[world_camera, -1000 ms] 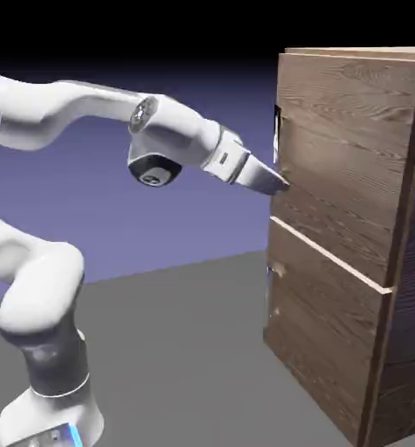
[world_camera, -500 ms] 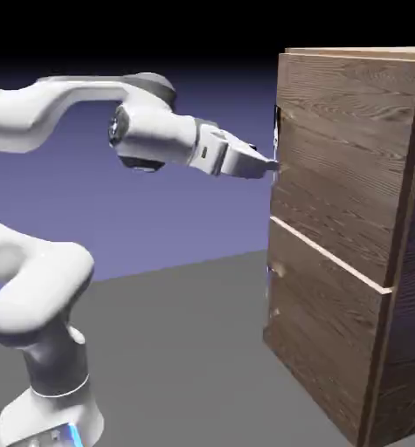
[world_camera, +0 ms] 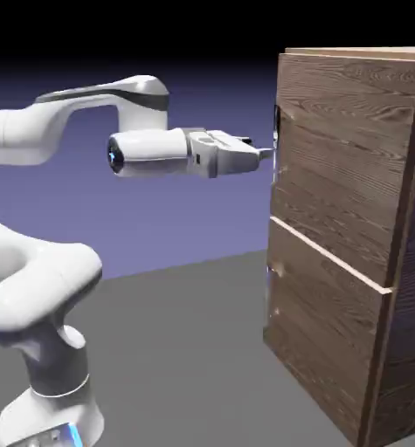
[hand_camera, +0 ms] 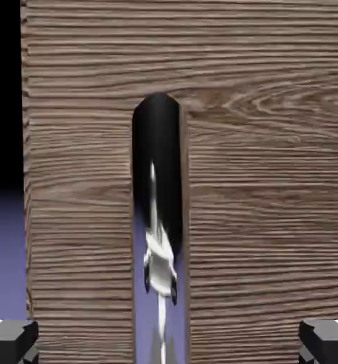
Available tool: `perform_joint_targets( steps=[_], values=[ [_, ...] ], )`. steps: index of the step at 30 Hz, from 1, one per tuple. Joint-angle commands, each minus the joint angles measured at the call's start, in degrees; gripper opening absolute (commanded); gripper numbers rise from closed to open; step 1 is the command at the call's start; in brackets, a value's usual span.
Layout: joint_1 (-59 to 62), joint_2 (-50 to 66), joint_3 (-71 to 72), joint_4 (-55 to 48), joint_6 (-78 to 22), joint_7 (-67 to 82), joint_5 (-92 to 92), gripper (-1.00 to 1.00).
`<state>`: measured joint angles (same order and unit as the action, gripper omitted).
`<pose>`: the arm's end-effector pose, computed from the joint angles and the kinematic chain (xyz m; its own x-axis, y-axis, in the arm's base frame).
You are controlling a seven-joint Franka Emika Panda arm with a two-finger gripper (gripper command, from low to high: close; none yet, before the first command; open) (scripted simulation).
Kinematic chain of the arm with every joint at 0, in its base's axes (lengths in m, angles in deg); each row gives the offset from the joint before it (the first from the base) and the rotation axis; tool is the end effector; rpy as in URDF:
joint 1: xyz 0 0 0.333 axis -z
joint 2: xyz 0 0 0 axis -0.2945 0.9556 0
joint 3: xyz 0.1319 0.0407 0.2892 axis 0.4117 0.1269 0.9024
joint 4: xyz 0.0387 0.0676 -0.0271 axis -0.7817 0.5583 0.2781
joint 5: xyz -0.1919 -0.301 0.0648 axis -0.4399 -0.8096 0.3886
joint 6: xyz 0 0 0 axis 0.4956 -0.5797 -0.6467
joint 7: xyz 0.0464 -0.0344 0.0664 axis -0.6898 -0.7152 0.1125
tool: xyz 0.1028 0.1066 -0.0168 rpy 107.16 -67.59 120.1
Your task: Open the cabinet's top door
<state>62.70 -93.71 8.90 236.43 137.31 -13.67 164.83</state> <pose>0.3425 0.0577 0.5482 -0.0376 -0.7062 0.7070 -0.0376 -0.7060 -0.7072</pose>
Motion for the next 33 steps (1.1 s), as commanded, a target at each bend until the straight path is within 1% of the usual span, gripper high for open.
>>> perform_joint_targets(
  steps=[1,5,6,7,13,19,26,33],
  values=[
    [2.2,0.9,1.1,-1.5,-0.7,0.6,1.0,0.0],
    [10.1,4.4,5.3,-6.8,-3.2,2.7,4.7,0.0],
    [10.1,4.4,5.3,-6.8,-3.2,2.7,4.7,-1.0],
    [10.1,4.4,5.3,-6.8,-3.2,2.7,4.7,-1.0],
    [-1.1,1.5,-7.0,4.1,-13.6,2.8,-4.6,-1.0],
    [-7.7,-2.4,-19.5,11.8,-23.3,1.8,-16.2,-1.0],
    [-10.2,-5.6,-34.0,16.8,-34.6,1.0,-30.7,-1.0],
    [-9.6,-5.0,-48.6,17.7,-46.2,1.7,-45.3,-1.0]
  ],
)
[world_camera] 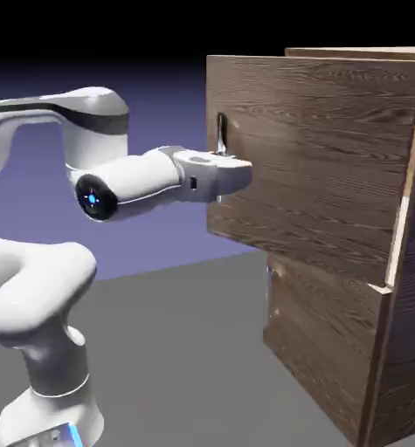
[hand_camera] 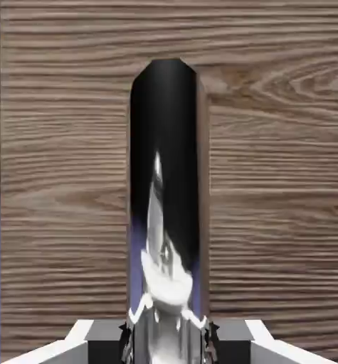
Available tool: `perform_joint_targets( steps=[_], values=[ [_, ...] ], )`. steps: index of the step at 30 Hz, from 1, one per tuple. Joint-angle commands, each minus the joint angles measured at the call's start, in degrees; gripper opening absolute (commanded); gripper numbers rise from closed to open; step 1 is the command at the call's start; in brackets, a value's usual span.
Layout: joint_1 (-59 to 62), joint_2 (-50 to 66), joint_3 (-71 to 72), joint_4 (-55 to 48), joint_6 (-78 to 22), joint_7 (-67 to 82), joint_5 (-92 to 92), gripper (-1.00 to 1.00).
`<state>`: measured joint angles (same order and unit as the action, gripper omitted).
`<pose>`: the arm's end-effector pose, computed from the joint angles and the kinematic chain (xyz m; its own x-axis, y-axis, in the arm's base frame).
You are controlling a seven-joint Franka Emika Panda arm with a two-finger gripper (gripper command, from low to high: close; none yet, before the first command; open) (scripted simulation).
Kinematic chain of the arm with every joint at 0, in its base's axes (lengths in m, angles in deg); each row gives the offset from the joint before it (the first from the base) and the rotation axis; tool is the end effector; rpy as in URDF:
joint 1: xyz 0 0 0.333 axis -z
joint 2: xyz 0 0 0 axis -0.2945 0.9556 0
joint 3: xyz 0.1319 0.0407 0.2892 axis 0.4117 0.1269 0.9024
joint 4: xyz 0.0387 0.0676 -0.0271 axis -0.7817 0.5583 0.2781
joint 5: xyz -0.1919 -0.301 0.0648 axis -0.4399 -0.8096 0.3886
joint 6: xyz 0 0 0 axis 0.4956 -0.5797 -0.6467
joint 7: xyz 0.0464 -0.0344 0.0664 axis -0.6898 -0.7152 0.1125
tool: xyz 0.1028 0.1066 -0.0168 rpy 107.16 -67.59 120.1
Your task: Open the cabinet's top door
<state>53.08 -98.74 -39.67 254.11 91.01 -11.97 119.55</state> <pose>0.2355 -0.0414 0.5497 0.3633 -0.6066 0.7072 0.3632 -0.6068 -0.7070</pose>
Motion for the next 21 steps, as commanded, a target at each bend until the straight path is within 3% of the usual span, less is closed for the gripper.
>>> perform_joint_targets(
  steps=[1,11,21],
  values=[
    [0.1,0.5,-2.1,-0.2,-1.7,0.2,-2.0,-1.0],
    [-1.2,11.1,-22.8,-7.5,-20.1,4.5,-21.9,-1.0],
    [-13.1,29.3,-43.6,-25.3,-41.4,11.0,-37.1,-1.0]
  ],
)
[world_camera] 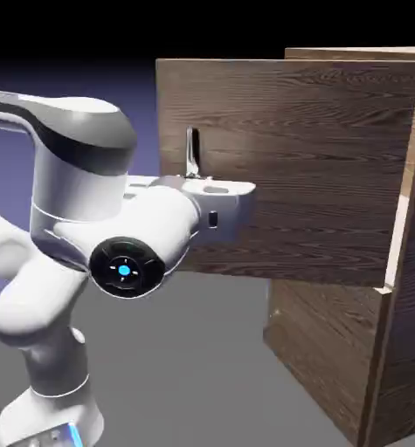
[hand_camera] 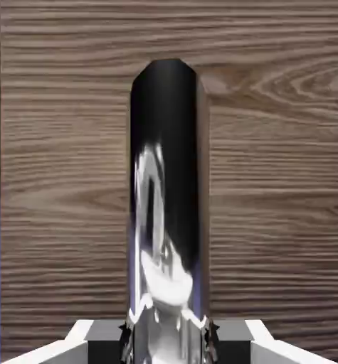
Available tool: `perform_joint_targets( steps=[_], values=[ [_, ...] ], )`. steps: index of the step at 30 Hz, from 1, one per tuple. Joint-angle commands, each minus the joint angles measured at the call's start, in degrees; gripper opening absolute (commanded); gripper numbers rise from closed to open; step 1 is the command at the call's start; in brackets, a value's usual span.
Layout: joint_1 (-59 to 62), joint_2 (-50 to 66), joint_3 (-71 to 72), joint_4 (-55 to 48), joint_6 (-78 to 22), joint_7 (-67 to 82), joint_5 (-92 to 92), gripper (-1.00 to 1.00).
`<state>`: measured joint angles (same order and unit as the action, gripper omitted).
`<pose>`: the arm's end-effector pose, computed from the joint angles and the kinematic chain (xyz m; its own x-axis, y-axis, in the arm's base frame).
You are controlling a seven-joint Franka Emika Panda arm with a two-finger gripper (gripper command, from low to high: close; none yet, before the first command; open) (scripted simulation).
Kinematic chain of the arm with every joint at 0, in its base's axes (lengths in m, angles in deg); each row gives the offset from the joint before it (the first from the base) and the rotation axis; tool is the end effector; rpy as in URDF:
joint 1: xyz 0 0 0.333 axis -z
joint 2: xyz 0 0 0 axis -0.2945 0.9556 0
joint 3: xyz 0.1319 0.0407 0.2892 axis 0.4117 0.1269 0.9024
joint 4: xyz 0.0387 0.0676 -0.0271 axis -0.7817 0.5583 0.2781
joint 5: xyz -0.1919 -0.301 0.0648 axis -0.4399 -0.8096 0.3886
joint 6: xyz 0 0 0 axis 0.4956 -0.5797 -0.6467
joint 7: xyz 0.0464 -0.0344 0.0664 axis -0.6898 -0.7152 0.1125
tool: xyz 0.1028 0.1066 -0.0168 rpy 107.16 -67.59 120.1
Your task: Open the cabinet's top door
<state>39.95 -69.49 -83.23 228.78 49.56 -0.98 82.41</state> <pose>0.1689 -0.1892 0.5572 0.6168 -0.3456 0.7072 0.6168 -0.3459 -0.7070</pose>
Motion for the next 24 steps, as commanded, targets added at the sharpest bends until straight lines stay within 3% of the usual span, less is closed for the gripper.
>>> perform_joint_targets(
  steps=[1,14,24],
  values=[
    [-1.7,1.8,-2.0,-2.1,-2.1,0.7,-1.0,-1.0],
    [-27.0,20.0,-28.9,-24.9,-24.2,9.0,-7.1,-1.0],
    [-47.8,17.9,-46.3,-34.3,-28.5,7.7,-10.5,-1.0]
  ],
)
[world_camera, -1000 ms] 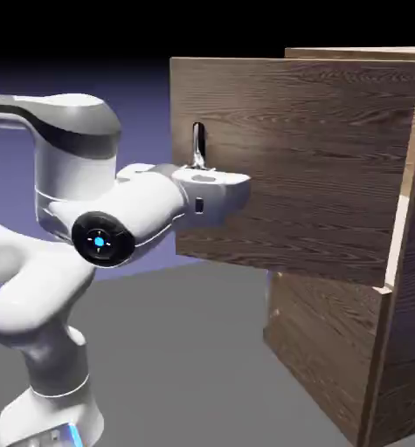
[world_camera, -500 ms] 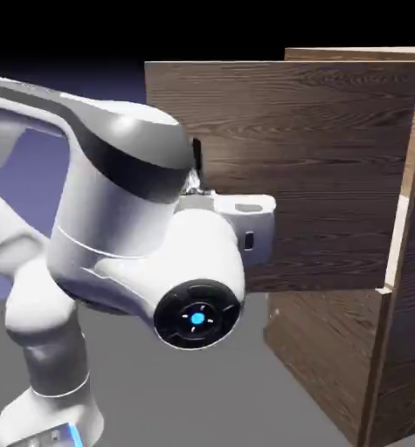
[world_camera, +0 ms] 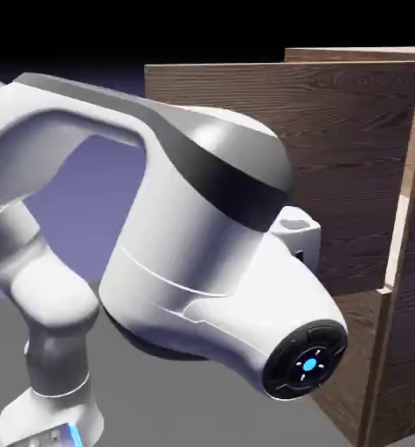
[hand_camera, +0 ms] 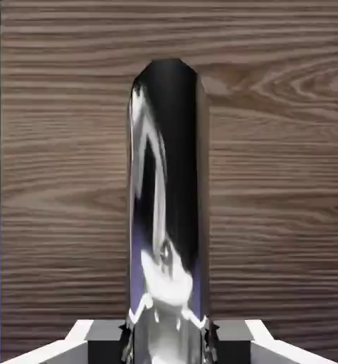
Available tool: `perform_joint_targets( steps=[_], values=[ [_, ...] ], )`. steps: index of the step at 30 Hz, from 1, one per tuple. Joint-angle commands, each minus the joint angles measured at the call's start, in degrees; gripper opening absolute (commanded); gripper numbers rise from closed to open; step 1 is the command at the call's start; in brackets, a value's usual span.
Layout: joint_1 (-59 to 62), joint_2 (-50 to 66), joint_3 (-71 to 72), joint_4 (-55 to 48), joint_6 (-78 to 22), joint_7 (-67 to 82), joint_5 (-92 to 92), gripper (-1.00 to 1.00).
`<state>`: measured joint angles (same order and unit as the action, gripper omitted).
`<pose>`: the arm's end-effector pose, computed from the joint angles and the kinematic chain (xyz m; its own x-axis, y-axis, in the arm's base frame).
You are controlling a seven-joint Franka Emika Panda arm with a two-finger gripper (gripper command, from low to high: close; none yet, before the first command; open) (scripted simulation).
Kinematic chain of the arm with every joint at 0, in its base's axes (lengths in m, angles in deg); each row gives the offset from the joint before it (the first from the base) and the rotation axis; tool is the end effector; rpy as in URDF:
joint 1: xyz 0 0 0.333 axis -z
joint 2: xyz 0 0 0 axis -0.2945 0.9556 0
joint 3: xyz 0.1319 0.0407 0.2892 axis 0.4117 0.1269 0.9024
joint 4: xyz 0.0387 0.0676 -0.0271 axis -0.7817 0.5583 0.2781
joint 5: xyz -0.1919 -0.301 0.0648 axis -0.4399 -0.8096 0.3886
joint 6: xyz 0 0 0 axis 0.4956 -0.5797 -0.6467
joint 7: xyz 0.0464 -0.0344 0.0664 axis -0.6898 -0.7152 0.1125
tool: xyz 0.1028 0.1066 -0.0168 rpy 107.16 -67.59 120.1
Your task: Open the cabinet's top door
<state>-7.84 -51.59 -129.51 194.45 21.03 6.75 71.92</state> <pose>0.1744 -0.3153 0.5585 0.7021 -0.0836 0.7071 0.7021 -0.0838 -0.7071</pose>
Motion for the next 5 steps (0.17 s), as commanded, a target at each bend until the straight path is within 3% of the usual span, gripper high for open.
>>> perform_joint_targets(
  steps=[1,5],
  values=[
    [-2.1,-0.8,-1.5,-1.0,-0.1,-0.6,-0.5,-1.0],
    [-10.4,-5.1,-6.5,-5.9,-1.2,-3.3,-2.5,-1.0]
  ],
)
